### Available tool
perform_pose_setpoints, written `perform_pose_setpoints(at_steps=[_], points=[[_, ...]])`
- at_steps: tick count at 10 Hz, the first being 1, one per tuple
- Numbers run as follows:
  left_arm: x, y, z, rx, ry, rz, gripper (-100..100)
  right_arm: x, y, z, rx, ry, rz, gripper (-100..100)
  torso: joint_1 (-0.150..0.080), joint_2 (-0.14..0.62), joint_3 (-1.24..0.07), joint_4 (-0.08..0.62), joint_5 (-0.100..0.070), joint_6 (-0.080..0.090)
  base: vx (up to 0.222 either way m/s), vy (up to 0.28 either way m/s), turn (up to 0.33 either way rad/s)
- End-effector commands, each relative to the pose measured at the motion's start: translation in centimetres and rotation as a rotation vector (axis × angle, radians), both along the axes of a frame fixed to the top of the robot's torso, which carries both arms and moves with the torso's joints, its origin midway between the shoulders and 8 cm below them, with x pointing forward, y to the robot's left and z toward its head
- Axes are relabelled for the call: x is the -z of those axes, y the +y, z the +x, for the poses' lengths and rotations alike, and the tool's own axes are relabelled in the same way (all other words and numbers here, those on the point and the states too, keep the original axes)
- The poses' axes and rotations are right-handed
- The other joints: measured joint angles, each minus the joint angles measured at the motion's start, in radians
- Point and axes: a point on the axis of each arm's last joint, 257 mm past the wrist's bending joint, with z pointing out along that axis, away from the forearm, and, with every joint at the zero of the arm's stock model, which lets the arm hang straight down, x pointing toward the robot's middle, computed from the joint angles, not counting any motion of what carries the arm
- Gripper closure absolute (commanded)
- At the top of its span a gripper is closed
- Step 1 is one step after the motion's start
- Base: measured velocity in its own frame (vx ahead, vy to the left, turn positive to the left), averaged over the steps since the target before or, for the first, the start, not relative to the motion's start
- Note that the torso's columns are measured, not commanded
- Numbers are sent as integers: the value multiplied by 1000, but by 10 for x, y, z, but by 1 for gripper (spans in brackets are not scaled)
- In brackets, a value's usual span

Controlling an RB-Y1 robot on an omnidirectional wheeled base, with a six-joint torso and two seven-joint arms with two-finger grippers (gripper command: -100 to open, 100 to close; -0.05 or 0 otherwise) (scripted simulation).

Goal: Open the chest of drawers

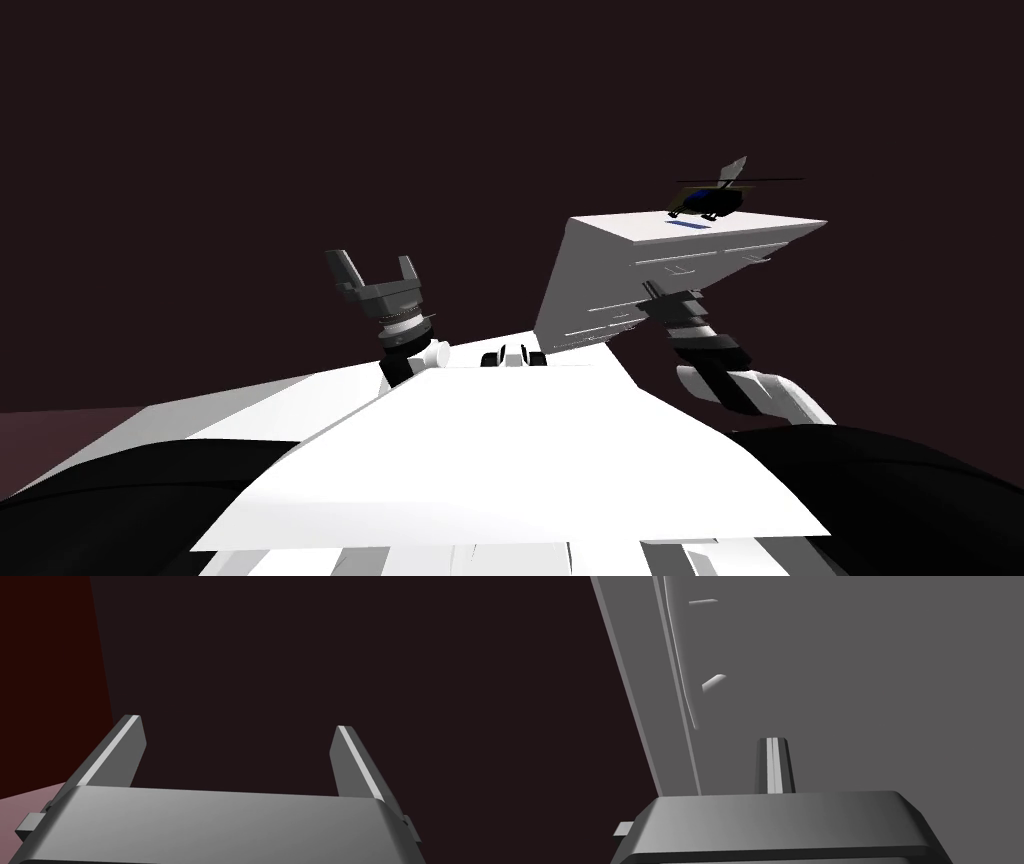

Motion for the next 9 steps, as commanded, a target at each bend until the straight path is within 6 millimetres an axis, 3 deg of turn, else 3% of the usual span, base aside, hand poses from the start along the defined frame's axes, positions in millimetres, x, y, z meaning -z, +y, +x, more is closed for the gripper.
perform_pose_setpoints(at_steps=[1, 2, 5, 6, 8, 9], points=[[0, 0, 0, 0, 0, 0, 0, 15, -6, -12, 27, 44, 2, 100, 0, 0, 0, 0, 0, 1, 3, -4, -39], [0, 0, 0, 0, 0, 0, 0, -4, -14, -32, 76, -4, -14, 100, 1, 0, 0, 0, 0, 0, -3, -23, 335], [0, 0, 0, 0, 0, 0, 0, 12, -20, -46, 98, 50, -10, 100, 0, 0, 0, 0, 0, 0, 1, -19, 93], [0, 0, 0, 0, 0, 0, 0, -7, -26, -65, 147, 5, -35, 100, 1, 0, 0, 0, 0, 0, -5, -19, 350], [0, 0, 0, 0, 0, 0, 0, 4, -32, -79, 168, 53, -32, 100, 0, 0, 0, 0, 0, 0, -2, -26, 139], [0, 0, 0, 0, 0, 0, 0, -17, -34, -96, 214, 7, -64, 100, 0, 0, 0, 0, 0, 1, -3, -27, 347]])
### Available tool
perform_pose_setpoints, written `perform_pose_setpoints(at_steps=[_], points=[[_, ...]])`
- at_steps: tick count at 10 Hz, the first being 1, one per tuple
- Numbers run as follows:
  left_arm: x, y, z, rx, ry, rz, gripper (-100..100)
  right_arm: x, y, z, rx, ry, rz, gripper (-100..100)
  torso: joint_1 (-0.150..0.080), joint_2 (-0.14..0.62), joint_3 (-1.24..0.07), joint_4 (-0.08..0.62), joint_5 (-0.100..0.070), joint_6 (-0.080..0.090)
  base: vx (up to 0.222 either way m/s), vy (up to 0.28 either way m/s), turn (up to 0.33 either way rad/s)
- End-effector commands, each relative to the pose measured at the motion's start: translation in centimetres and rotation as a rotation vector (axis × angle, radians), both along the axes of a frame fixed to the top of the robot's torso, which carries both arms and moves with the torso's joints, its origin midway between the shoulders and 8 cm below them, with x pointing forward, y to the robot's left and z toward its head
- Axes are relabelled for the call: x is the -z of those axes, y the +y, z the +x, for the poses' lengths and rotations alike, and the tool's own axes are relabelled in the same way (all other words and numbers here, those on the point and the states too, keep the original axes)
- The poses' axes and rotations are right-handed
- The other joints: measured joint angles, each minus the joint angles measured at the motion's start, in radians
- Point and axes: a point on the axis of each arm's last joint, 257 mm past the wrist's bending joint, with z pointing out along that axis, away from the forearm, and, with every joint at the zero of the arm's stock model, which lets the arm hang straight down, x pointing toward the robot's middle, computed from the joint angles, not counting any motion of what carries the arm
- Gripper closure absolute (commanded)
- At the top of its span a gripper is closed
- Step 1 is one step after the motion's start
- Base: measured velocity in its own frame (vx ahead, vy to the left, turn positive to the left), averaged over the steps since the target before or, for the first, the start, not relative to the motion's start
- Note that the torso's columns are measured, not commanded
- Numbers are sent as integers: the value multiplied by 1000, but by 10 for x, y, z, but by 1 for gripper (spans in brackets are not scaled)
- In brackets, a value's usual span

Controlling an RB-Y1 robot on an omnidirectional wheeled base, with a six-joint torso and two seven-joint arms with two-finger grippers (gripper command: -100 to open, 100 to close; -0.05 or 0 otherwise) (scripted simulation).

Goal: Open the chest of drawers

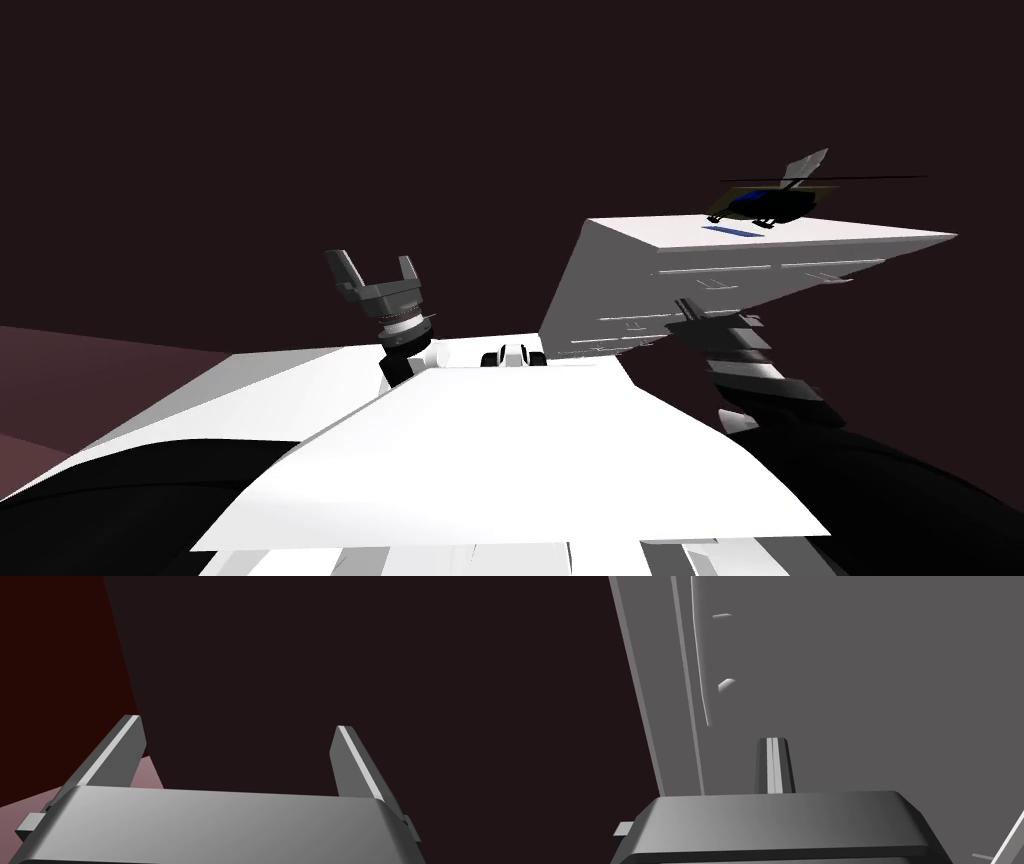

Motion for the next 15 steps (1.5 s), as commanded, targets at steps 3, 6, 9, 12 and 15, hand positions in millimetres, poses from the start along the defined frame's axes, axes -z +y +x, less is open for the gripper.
perform_pose_setpoints(at_steps=[3, 6, 9, 12, 15], points=[[0, 0, 0, 0, 0, 0, 0, -6, -13, -39, 81, 35, -33, 100, 1, 0, 0, 0, 0, 0, 0, -20, 74], [0, 0, 0, 0, 0, 0, 0, -21, -18, -67, 146, 41, -74, 100, 0, 0, 0, 0, 0, -1, -4, -24, 208], [0, 0, 0, 0, 0, 0, 0, -27, -11, -62, 110, 39, -57, -100, 1, 0, 0, 0, 0, -1, -20, -34, 18], [0, 0, 0, 0, 0, 0, 0, -36, 2, -55, 50, 31, -24, -100, -3, 2, 1, 1, -1, -1, -73, -115, 137], [0, 0, 0, 0, 0, 0, 0, -39, 5, -53, 35, 29, -15, -100, 4, -3, -2, -1, 2, 0, -14, -12, 48]])
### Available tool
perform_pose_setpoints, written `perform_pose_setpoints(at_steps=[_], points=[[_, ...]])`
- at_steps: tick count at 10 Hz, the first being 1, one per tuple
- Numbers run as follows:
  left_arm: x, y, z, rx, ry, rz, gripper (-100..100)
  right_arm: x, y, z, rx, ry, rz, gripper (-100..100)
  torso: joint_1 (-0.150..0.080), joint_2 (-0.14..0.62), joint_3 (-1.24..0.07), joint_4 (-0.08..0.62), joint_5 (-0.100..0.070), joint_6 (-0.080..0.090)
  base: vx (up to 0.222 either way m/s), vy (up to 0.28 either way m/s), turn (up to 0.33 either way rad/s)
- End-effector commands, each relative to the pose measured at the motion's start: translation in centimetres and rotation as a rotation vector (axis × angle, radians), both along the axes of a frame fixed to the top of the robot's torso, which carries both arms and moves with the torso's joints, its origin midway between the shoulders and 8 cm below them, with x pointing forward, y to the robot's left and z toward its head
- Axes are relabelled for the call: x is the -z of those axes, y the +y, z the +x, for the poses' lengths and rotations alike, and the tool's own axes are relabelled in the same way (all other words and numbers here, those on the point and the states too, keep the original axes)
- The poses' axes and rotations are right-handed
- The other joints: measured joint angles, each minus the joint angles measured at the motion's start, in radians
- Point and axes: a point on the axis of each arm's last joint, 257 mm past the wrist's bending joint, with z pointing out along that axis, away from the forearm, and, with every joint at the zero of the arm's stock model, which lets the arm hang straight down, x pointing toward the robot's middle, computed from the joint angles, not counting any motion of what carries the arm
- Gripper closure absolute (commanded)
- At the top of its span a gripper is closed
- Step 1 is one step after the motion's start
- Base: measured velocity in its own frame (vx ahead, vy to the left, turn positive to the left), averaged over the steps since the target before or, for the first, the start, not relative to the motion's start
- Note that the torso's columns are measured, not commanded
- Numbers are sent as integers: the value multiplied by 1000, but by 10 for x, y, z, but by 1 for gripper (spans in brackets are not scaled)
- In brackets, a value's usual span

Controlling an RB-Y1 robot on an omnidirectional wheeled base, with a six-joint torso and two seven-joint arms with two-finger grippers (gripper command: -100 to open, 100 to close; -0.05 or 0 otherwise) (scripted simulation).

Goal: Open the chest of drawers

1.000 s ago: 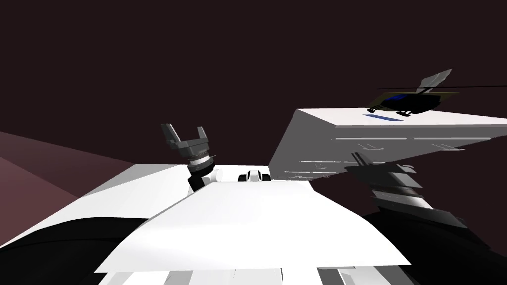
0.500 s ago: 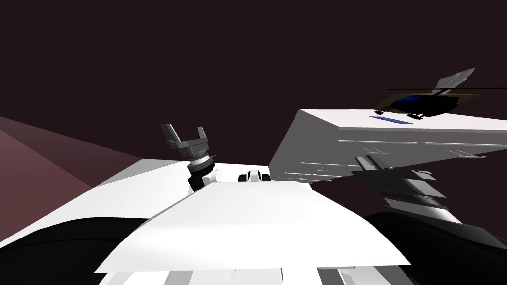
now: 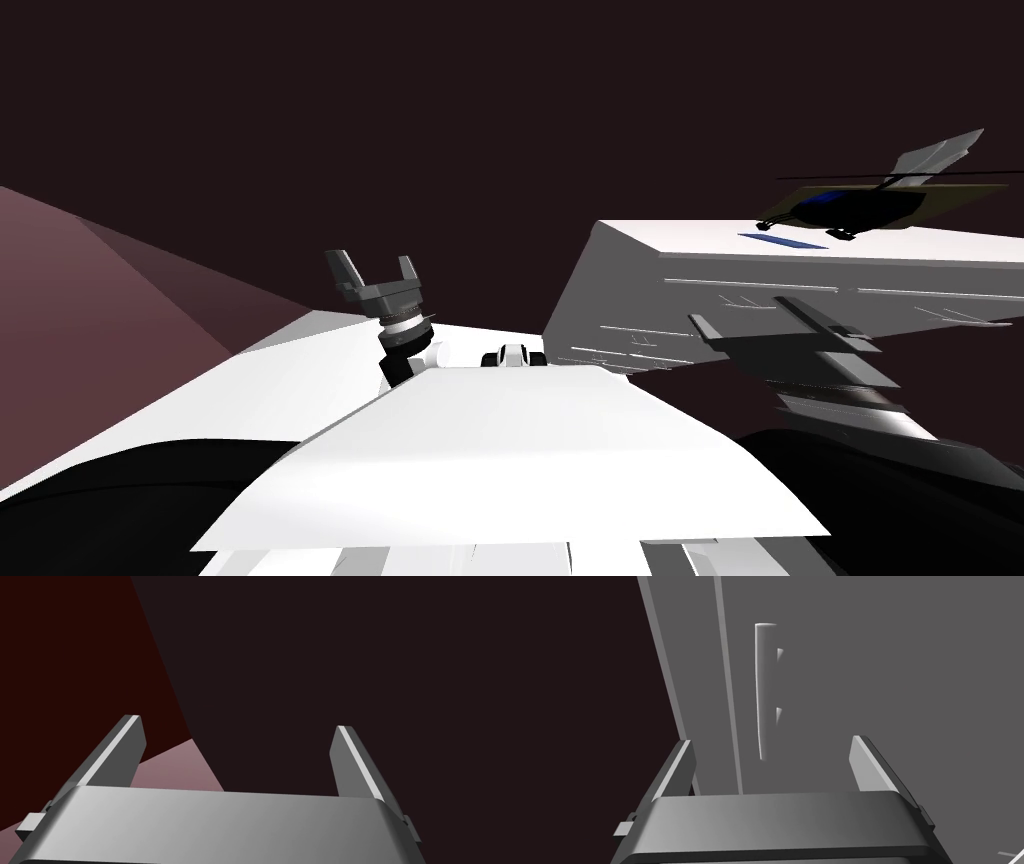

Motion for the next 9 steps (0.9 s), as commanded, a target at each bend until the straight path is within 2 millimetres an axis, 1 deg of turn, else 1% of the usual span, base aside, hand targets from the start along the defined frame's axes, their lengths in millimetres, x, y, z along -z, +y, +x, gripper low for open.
perform_pose_setpoints(at_steps=[1, 3, 9], points=[[0, 0, 0, 0, 0, 0, 0, 0, 1, 0, -3, 0, 2, -100, -2, 1, 0, 0, -1, 0, 7, 6, -22], [0, 0, 0, 0, 0, 0, 0, 0, 1, 0, -3, 0, 2, -100, -5, 4, 2, 1, -2, -1, -1, -1, 3], [0, 0, 0, 0, 0, 0, 0, -1, 1, 1, -6, -1, 4, -100, -4, 3, 2, 1, -1, 0, -2, -1, 5]])
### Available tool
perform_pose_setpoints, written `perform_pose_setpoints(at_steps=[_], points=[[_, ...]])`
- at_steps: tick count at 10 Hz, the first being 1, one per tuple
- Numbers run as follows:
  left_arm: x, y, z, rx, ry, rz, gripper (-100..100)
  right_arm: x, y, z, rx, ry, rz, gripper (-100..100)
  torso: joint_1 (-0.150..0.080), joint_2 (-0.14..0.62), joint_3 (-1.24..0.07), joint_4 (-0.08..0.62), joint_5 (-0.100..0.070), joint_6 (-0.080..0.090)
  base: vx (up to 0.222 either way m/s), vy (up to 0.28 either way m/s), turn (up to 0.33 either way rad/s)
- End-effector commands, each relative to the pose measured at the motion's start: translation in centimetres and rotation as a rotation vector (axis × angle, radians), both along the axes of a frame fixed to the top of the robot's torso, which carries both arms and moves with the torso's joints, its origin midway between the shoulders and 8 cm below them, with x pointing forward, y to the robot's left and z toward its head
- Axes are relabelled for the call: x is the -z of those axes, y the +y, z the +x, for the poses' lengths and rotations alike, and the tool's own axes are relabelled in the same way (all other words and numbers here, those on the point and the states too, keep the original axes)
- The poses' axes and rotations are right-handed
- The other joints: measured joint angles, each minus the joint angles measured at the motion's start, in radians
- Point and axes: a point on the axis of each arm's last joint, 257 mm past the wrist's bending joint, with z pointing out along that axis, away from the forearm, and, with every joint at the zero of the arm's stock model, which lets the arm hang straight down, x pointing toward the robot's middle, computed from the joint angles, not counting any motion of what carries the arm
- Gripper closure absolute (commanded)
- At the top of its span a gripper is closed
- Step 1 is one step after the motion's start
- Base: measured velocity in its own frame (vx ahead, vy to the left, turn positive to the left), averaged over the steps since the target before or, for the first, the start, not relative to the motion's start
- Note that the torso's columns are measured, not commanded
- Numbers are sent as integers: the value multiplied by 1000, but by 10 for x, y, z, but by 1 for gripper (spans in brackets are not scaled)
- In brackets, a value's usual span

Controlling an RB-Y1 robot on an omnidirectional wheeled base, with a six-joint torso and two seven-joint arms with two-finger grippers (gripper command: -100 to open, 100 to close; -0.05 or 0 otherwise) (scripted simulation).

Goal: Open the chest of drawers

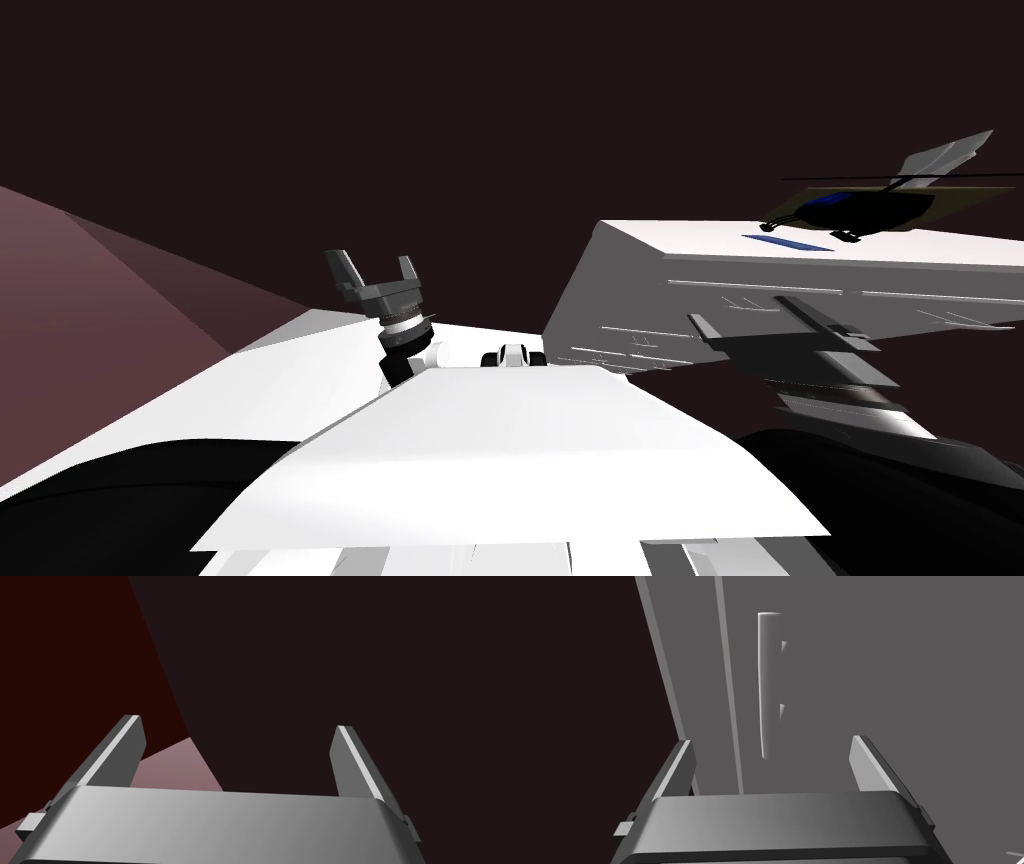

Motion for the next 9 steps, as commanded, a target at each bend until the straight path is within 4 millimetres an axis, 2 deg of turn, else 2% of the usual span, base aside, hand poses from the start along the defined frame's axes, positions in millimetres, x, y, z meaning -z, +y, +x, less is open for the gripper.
perform_pose_setpoints(at_steps=[1, 5, 8, 9], points=[[0, 0, 0, 0, 0, 0, 0, 0, 0, 0, 0, 0, 0, -100, 1, -1, 0, 0, 0, 0, 0, 0, 0], [0, 0, 0, 0, 0, 0, 0, 0, 0, 0, 0, 0, 0, -100, 0, 0, 0, 0, 0, 0, 2, 2, -7], [0, 0, 0, 0, 0, 0, 0, -1, -3, -1, 7, -1, 4, -100, -1, 1, 1, 0, 0, 0, -21, -18, 68], [0, 0, 0, 0, 0, 0, 0, -13, -3, -2, 8, -1, 5, -100, 1, -1, 0, 0, 0, 0, 65, 2, -6]])
